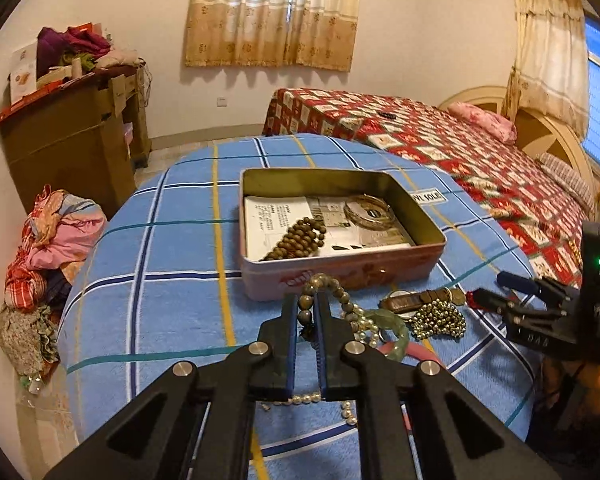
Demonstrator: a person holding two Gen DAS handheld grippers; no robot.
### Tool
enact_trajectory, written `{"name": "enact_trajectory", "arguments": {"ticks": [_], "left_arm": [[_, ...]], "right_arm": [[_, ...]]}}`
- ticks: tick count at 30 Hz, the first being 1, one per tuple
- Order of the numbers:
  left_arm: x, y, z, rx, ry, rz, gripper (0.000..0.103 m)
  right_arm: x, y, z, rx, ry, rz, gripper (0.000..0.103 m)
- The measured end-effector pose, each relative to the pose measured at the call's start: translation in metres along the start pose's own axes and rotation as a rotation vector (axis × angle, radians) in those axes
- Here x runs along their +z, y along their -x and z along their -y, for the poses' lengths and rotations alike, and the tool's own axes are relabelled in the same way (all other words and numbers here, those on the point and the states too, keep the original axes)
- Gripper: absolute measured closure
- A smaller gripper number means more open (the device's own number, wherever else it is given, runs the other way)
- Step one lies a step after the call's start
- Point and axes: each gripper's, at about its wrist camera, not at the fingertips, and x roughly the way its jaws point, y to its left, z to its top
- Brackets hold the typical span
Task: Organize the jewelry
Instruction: 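Grasp the grey bead bracelet with the left gripper while the right gripper grasps the red tassel, then carry the bracelet and tassel into the pink tin and open both grippers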
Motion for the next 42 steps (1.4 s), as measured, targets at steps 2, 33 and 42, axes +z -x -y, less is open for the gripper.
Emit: {"name": "enact_trajectory", "arguments": {"ticks": [2,33,42], "left_arm": [[0.001,0.003,-0.004,0.000,0.007,0.006,0.096],[0.008,0.022,-0.004,-0.005,0.015,0.049,0.096],[0.017,0.025,0.002,0.006,-0.012,0.062,0.096]], "right_arm": [[-0.002,0.001,-0.003,0.002,0.020,-0.002,0.037],[0.011,0.042,-0.022,0.057,0.114,0.104,0.095],[0.023,0.053,-0.024,0.080,0.107,0.154,0.095]]}}
